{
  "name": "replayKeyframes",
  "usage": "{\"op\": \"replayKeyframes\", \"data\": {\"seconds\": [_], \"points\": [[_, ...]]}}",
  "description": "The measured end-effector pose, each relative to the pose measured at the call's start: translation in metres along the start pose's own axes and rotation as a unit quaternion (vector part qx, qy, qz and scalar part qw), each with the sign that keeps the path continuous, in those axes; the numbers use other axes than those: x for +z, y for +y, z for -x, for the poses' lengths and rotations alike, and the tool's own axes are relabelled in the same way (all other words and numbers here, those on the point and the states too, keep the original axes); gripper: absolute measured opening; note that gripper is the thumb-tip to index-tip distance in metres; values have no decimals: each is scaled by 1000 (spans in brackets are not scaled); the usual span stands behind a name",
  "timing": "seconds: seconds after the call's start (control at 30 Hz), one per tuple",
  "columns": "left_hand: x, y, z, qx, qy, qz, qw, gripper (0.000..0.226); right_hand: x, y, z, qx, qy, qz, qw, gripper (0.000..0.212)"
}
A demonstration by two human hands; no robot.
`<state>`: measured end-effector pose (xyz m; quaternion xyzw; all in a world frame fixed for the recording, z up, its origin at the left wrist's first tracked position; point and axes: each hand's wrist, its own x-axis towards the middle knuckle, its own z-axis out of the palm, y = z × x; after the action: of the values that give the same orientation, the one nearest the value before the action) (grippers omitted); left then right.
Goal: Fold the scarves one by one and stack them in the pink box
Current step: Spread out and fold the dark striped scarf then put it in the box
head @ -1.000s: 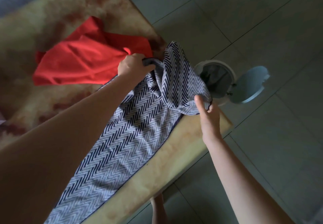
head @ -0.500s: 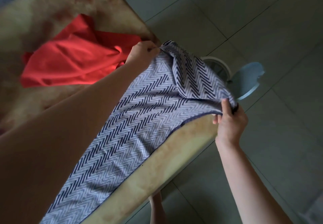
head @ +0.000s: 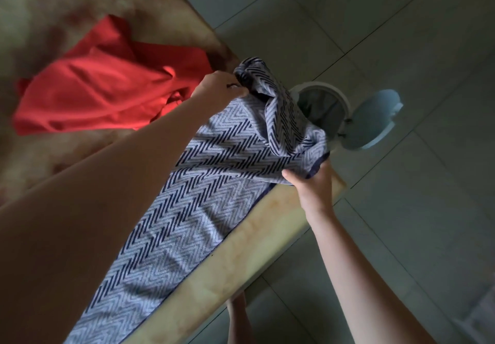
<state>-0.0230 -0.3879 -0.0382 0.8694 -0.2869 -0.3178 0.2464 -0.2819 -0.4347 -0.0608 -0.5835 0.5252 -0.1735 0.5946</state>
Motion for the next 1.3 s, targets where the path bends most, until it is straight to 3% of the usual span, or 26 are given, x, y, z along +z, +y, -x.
{"op": "replayKeyframes", "data": {"seconds": [0.1, 0.2, 0.4, 0.43, 0.57, 0.67, 0.8, 1.0, 1.17, 1.23, 1.3], "points": [[-2, -1, 2, 30, -15, -30, 999, 35, 4, 3, 3, 9, 24, 2, 1000, 68], [-6, -2, 3, 39, 19, -11, 999, 25, 6, 5, 11, 32, 8, -37, 999, 75], [-2, 1, 3, 13, 118, 38, 992, 19, 3, 10, 25, 38, -40, 5, 998, 37], [-1, 2, 1, 11, 123, 50, 991, 19, 3, 9, 25, 31, -32, 16, 999, 27], [-1, 9, -3, 5, 143, 85, 986, 22, -4, -2, 17, 5, 47, -11, 999, 27], [-4, 16, -8, -8, 189, 117, 975, 26, -12, 1, 16, 13, 39, 13, 999, 10], [-5, 15, -11, -15, 186, 105, 977, 27, -18, 19, 24, 20, -1, 92, 996, 15], [-5, 2, -11, -8, 173, 110, 979, 28, -11, 24, 37, 2, -67, 61, 996, 25], [-18, -8, -4, -6, 193, 142, 971, 33, -7, 0, 51, 1, -147, -30, 989, 54], [-26, -10, 2, -12, 197, 147, 969, 35, 1, -4, 61, -16, -180, 5, 984, 55], [-33, -19, 14, -19, 191, 132, 972, 35, 10, -4, 72, -55, -204, 118, 970, 51]]}}
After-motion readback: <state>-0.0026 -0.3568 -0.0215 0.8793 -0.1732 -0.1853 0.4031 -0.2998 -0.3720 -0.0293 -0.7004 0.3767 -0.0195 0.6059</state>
